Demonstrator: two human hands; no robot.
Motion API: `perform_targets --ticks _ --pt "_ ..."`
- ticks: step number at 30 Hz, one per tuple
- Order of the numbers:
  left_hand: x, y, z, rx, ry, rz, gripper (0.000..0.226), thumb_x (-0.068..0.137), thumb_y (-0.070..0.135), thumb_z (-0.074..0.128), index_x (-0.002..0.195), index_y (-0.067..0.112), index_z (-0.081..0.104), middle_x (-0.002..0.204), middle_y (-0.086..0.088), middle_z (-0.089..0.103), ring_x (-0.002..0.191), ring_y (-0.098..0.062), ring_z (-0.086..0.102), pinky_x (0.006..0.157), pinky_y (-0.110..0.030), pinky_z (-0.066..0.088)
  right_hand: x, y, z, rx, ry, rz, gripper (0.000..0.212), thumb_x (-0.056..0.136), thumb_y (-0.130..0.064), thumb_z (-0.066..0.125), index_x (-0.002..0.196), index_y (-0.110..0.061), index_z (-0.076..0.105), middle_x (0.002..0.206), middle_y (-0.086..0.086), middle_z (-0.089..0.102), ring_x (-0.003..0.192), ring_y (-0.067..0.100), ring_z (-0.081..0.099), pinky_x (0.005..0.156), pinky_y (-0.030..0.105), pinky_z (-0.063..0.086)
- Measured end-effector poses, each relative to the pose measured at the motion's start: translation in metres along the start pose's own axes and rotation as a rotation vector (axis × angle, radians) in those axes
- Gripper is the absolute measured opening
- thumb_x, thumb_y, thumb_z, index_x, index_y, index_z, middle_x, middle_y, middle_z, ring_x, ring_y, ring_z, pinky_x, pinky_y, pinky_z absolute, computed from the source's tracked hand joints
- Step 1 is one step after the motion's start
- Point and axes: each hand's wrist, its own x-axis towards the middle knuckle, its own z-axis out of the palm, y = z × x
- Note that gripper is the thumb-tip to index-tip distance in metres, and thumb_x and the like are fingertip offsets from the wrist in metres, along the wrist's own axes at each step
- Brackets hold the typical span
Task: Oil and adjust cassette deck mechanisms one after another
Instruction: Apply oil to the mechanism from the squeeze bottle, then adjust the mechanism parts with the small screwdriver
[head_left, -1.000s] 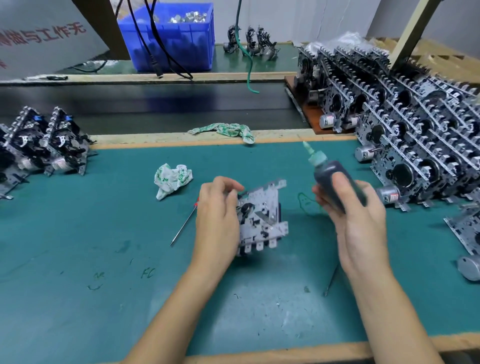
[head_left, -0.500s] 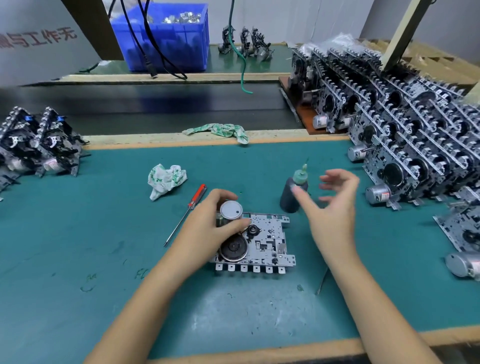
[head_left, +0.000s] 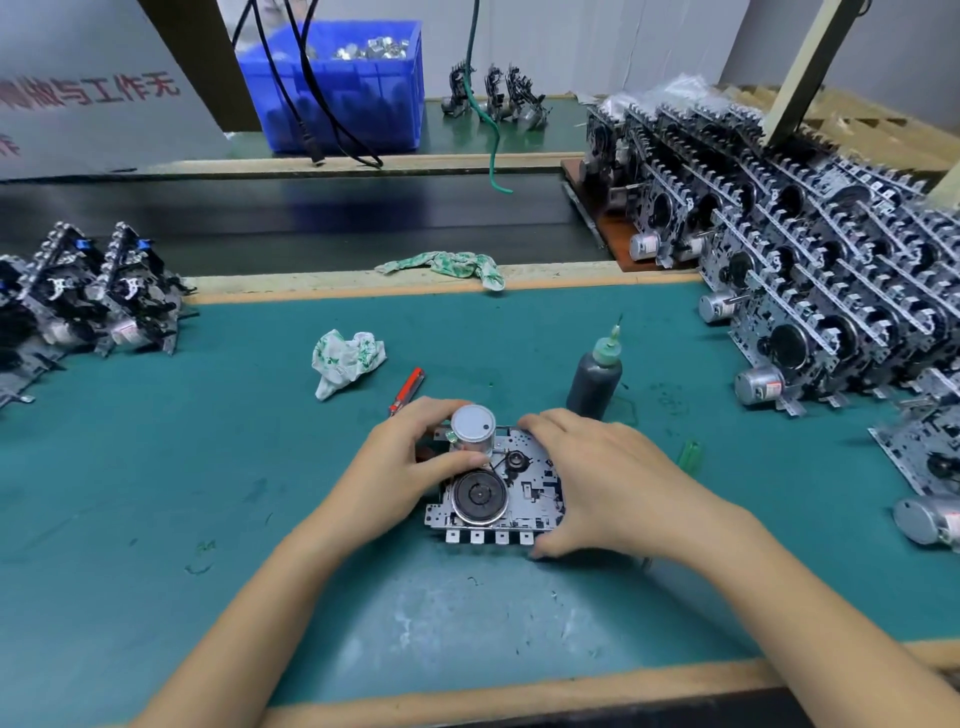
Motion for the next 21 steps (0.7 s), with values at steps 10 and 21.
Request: perform_targets --ticks 10,21 --pt "-0.012 0.015 -0.001 -1.111 -0.407 -0.364 0.130 0.053 0.084 0.062 0.134 -0.015 0.038 0.134 -0.042 0.033 0.090 -0.038 0.053 0.091 -0.043 0.040 -0.019 -0.006 -0.020 1.593 -0.381 -0.186 0.059 0.051 -0.044 0.086 0.102 -0.020 0.070 0.103 -0.003 0.069 0.097 0.010 0.064 0.085 0.023 0.051" --pt "-0.014 0.017 0.017 -1.448 -0.417 -0.288 0.094 0.076 0.072 0.053 0.138 0.002 0.046 0.144 -0.022 0.041 0.135 -0.035 0.037 0.112 -0.048 0.031 -0.046 0.035 -0.006 0.668 0.392 0.147 0.010 0.080 -0.026 0.072 0.088 -0.032 0.074 0.088 -0.026 0.069 0.087 -0.008 0.062 0.082 0.009 0.042"
